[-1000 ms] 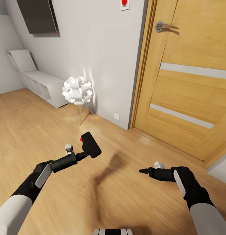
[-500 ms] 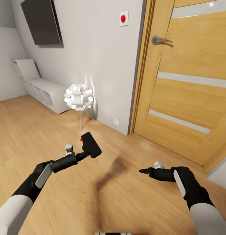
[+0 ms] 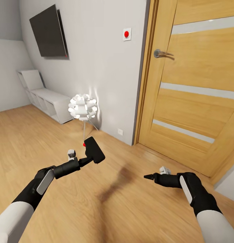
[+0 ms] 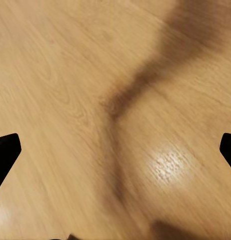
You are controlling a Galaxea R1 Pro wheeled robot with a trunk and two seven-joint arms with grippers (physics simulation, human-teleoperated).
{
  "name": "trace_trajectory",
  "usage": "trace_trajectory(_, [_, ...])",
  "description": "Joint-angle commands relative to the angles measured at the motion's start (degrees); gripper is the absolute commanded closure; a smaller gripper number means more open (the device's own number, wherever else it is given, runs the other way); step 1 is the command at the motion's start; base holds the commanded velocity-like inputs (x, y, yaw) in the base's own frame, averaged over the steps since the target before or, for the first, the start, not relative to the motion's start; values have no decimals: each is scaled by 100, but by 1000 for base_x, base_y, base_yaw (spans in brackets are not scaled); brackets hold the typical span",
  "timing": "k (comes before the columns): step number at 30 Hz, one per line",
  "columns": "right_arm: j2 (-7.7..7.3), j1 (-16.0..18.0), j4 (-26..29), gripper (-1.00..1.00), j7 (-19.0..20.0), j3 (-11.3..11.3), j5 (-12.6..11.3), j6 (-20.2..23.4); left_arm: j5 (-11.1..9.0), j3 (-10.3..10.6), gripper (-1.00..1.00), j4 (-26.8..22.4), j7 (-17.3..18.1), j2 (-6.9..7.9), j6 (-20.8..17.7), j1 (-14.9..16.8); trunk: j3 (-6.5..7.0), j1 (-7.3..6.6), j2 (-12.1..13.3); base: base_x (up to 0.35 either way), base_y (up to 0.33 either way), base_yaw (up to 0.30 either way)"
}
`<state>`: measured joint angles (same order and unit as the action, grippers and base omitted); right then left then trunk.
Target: Attach the digital camera to the camera tripod in the bedroom.
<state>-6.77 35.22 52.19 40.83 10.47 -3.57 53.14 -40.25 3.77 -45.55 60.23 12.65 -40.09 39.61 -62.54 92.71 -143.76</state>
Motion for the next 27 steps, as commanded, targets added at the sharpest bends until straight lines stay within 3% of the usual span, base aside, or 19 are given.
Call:
trace_trajectory(1, [1, 3, 2, -100, -9, 8, -35, 45, -36, 19, 100, 5, 7, 6, -25, 3, 18, -3, 0, 0, 0, 0])
trace_trajectory(27, [1, 3, 2, -100, -11, 8, -12, 47, -28, 19, 100, 11, 7, -34, -25, 3, 594, -70, 34, 0, 0, 0])
